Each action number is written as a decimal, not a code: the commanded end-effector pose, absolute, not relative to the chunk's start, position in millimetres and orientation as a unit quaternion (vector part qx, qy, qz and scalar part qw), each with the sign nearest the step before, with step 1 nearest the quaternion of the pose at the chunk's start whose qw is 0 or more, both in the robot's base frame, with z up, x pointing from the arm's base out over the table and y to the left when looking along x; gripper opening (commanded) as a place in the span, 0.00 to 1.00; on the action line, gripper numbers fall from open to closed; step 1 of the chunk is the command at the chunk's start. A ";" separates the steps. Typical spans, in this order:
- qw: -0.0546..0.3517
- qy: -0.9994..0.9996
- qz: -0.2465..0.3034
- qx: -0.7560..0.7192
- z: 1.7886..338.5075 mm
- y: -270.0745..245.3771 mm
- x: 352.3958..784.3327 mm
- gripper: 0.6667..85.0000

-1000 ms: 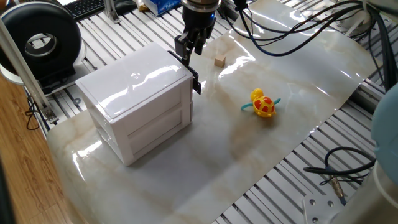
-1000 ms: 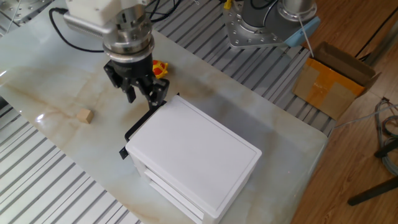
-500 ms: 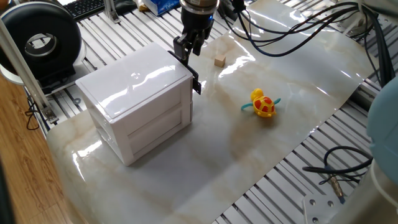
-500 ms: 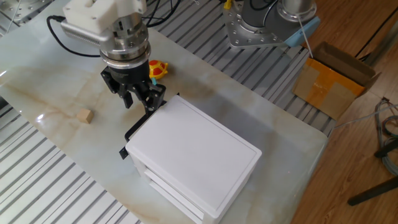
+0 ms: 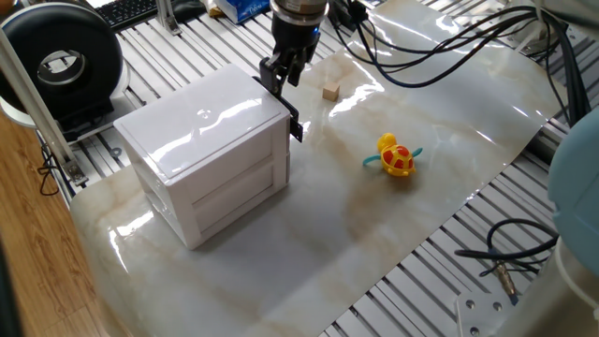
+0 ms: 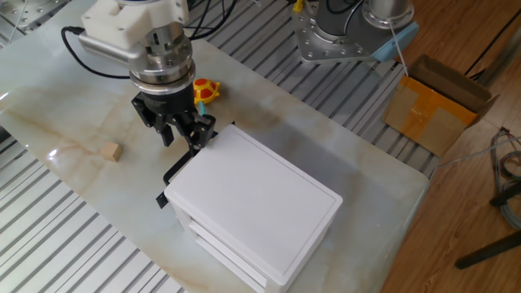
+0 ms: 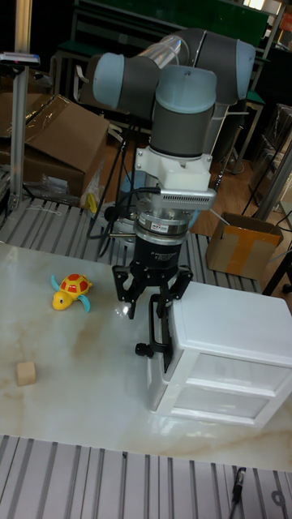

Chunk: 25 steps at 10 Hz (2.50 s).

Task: Take something out of a drawer

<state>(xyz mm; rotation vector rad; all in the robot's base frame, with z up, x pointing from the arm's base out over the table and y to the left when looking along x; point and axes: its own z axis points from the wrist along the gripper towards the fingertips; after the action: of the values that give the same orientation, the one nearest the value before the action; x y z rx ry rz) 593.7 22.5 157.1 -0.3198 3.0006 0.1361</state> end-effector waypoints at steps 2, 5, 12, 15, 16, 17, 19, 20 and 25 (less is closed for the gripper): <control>0.064 0.991 0.054 -0.106 155.7 24.4 595.4 0.60; 0.067 0.990 0.051 -0.112 150.8 16.2 593.7 0.60; 0.065 0.989 0.033 -0.129 147.9 -7.5 580.2 0.57; 0.062 0.989 0.030 -0.134 149.8 -10.2 574.9 0.57; 0.061 0.988 0.025 -0.136 150.6 -13.8 573.7 0.57; 0.061 0.988 0.023 -0.138 150.9 -15.4 572.7 0.57; 0.061 0.989 0.030 -0.135 154.0 -8.6 573.4 0.58; 0.057 0.989 0.035 -0.132 158.7 -3.2 571.9 0.58; 0.049 0.989 0.028 -0.137 184.7 -2.9 554.0 0.59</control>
<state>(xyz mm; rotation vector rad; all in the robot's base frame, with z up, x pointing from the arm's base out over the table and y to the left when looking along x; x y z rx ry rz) 562.5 -4.9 170.3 -0.4165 3.0096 0.0831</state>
